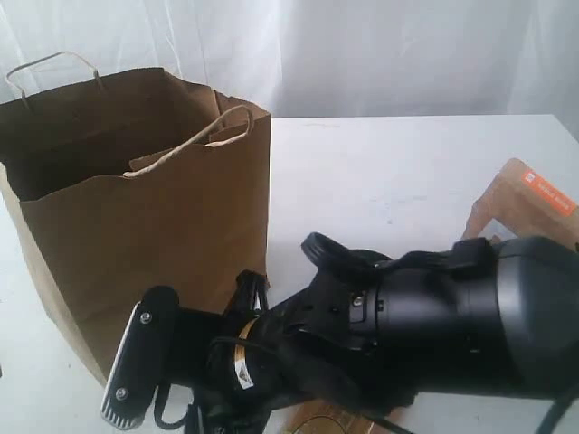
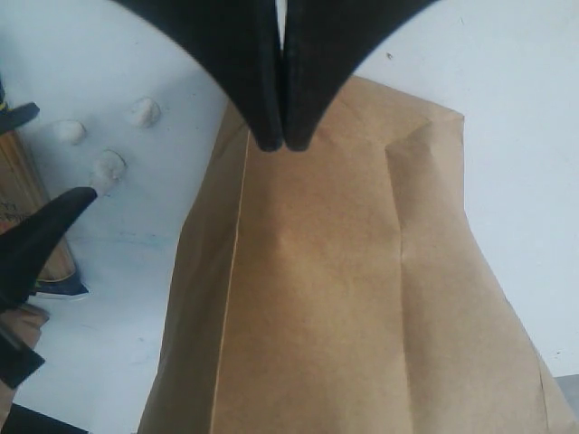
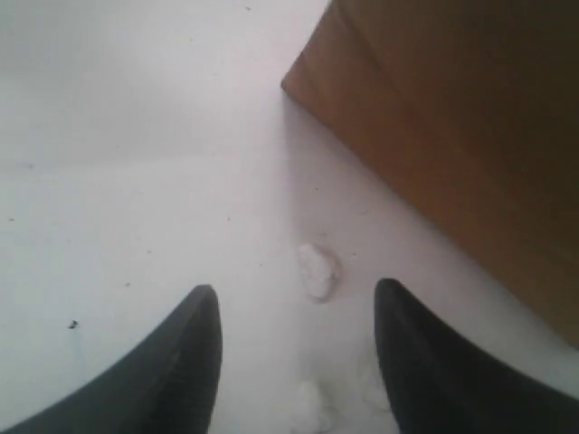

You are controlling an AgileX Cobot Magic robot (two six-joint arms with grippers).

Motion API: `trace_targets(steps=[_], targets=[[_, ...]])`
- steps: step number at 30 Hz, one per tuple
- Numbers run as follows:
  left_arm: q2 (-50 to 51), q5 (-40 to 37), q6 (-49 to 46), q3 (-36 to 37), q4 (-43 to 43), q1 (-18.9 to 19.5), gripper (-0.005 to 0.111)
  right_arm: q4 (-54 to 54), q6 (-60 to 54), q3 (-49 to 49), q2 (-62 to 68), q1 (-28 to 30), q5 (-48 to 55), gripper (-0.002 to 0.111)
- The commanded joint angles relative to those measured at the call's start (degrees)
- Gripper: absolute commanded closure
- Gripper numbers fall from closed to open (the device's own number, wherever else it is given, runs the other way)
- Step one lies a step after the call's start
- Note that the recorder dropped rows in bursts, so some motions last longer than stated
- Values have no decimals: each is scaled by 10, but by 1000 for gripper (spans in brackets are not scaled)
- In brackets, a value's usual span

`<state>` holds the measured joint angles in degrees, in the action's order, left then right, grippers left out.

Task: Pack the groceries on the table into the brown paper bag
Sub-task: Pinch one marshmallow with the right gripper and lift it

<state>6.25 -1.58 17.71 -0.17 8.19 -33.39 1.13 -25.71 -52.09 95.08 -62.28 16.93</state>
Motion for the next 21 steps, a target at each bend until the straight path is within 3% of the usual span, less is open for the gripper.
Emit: trace_targets(steps=[1, 7, 21], targets=[[-3, 2, 3, 2, -1, 1, 106, 14, 2, -29, 30, 18, 34, 60], [-3, 2, 3, 2, -1, 1, 106, 14, 2, -90, 90, 23, 104, 60], [-3, 2, 3, 2, -1, 1, 106, 12, 32, -170, 180, 23, 135, 60]])
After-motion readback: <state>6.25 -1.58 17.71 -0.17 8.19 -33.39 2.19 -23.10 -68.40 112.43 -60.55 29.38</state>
